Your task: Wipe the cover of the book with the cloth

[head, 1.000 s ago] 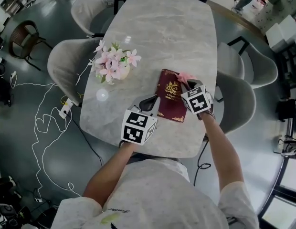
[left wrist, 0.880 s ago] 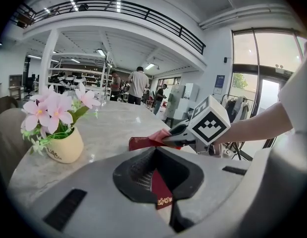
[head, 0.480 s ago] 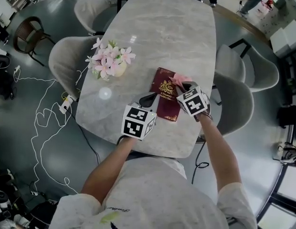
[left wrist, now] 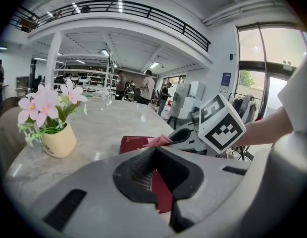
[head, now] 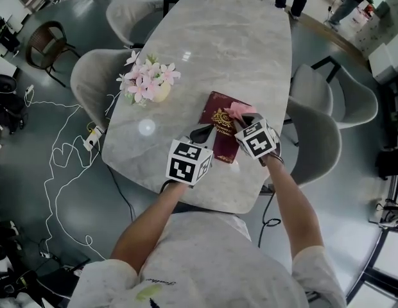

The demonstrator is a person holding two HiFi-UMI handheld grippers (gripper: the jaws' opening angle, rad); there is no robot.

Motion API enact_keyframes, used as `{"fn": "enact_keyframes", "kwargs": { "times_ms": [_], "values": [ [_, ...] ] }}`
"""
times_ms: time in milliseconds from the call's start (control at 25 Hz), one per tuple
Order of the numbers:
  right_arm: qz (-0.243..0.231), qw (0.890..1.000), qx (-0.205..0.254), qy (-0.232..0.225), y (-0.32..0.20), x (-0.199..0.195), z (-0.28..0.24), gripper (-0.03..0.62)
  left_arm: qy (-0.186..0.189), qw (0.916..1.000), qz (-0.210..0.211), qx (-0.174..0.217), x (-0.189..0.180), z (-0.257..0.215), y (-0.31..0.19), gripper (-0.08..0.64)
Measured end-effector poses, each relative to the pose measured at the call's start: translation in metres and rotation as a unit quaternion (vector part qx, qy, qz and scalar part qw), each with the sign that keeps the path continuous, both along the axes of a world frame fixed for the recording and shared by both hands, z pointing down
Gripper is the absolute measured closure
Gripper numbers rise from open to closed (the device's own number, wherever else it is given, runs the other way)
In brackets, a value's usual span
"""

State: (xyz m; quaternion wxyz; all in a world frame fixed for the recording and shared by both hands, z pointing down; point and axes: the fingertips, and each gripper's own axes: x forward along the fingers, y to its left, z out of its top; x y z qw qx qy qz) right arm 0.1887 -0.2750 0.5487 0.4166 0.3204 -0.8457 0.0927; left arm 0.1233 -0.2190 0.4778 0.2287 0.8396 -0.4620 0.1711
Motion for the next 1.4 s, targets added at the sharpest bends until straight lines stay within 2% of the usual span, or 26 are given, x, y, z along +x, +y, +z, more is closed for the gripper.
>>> {"fn": "enact_keyframes", "kwargs": {
  "times_ms": [480,1400],
  "values": [
    [-0.007,1.0,-0.002,0.012,0.013,-0.003,0.002,0.574,0.012,0.9999,0.003,-0.003,0.0,0.003,0.005,0.552],
    [0.037,0.999,-0.012,0.021,0.047,-0.024,0.006,0.574,0.012,0.9987,0.049,-0.012,-0.03,0.008,0.024,0.552]
  ]
}}
